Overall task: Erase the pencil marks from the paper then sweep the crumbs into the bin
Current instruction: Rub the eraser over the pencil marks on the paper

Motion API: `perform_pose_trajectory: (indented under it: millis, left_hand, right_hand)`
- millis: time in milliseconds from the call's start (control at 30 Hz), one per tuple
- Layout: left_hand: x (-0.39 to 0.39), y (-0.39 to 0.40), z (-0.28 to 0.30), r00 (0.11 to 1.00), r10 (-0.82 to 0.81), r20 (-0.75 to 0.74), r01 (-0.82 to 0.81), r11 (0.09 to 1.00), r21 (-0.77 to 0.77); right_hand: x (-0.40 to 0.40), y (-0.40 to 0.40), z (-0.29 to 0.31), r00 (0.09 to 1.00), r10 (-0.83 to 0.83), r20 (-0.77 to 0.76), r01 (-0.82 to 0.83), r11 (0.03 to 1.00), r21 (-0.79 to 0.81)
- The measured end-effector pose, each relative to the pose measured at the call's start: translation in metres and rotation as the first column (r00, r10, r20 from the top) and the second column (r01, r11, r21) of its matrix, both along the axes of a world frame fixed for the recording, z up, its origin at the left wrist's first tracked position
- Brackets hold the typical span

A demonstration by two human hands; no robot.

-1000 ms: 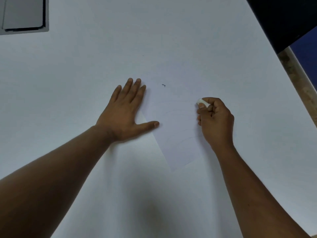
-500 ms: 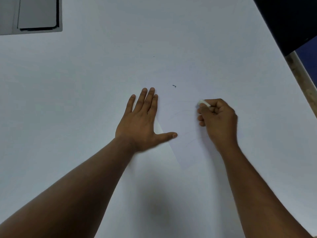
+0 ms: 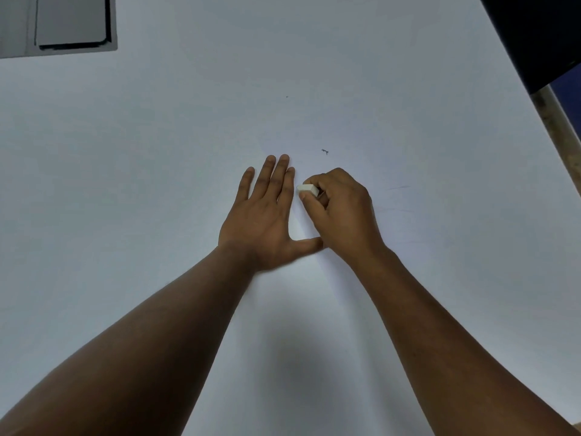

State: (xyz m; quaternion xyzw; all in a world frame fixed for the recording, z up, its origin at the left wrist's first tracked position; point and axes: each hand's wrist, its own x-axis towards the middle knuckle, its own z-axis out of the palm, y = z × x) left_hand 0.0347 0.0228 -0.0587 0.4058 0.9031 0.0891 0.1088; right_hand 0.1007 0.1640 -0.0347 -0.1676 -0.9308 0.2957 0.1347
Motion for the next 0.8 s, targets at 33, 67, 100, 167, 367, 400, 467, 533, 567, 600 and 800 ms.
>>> perform_pose_trajectory:
  millis: [33,67,100,167,367,400,467,533,567,600,800]
  left_hand:
    - [0.0,0.0,-0.001,1.0,-0.003,-0.002,0.003,1.0,-0.001]
    - [-0.001,0.0,-0.001,1.0,-0.004,-0.003,0.004,1.0,-0.004]
    - [-0.001,0.0,-0.002,1.0,-0.004,-0.002,0.004,1.0,-0.007]
    - [-0.001,0.0,-0.002,1.0,-0.003,-0.002,0.003,1.0,-0.005]
    - [0.0,0.001,0.001,1.0,0.009,0.016,-0.009,1.0,-0.018]
    - [0.001,0.001,0.001,1.0,0.007,0.019,-0.007,1.0,-0.022]
    - [0.001,0.001,0.001,1.0,0.005,0.015,-0.005,1.0,-0.024]
    - [-0.001,0.0,0.001,1.0,0.005,0.017,-0.004,1.0,-0.02]
    - [-0.001,0.0,0.0,1.0,0.002,0.013,-0.001,1.0,-0.021]
    - [-0.001,0.0,-0.001,1.0,-0.003,0.006,0.003,1.0,-0.025]
    - [0.0,0.0,0.001,1.0,0.008,0.007,-0.008,1.0,-0.015]
  right_hand:
    - [0.0,-0.001,-0.001,1.0,0.009,0.01,-0.009,1.0,-0.001]
    - [0.001,-0.001,-0.001,1.0,0.018,0.021,-0.018,1.0,-0.003]
    - [0.001,0.0,-0.001,0.999,0.03,0.035,-0.03,1.0,-0.001]
    - [0.003,0.001,-0.001,0.996,0.062,0.065,-0.063,0.998,0.011]
    - [-0.009,0.01,-0.001,0.989,-0.072,0.129,0.048,0.982,0.182]
    - [-0.01,0.015,0.0,0.984,-0.12,0.133,0.096,0.98,0.174]
    - [-0.009,0.018,0.0,0.982,-0.15,0.114,0.138,0.985,0.104]
    - [-0.006,0.01,0.0,0.991,-0.099,0.085,0.098,0.995,0.024]
    - [-0.005,0.004,0.0,0.995,-0.056,0.083,0.055,0.998,0.013]
    - [-0.004,-0.002,0.0,0.996,-0.014,0.086,0.011,1.0,0.028]
    - [-0.009,0.004,0.0,0.99,-0.081,0.113,0.056,0.976,0.209]
